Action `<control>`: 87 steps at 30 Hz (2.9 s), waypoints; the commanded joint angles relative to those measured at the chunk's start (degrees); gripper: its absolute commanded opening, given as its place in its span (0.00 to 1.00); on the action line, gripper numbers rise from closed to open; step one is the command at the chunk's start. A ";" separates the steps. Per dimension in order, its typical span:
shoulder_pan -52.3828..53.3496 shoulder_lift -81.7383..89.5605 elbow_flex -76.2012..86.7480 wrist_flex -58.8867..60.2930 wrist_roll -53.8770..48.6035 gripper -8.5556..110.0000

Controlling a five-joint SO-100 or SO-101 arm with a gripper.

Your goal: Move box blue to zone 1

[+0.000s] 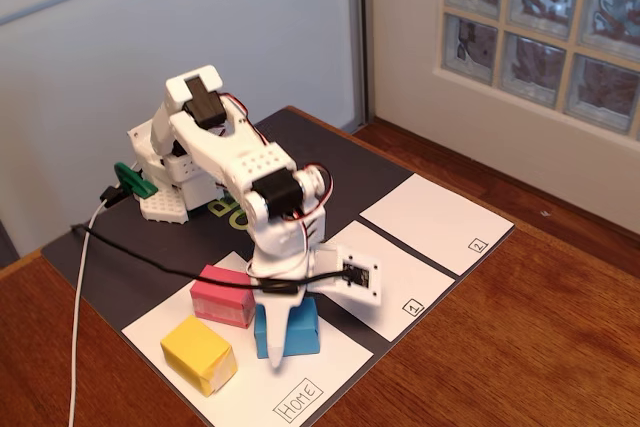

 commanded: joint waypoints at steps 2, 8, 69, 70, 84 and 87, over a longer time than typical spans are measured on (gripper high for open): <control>0.09 -2.02 -4.92 0.53 -0.35 0.48; 0.00 -2.46 -5.71 0.62 -1.32 0.36; -27.86 16.26 9.23 -6.33 55.11 0.07; -27.86 15.21 8.70 -6.68 55.11 0.07; -27.86 0.00 -5.98 -6.15 59.77 0.07; -27.69 -0.88 -6.94 -6.15 60.29 0.07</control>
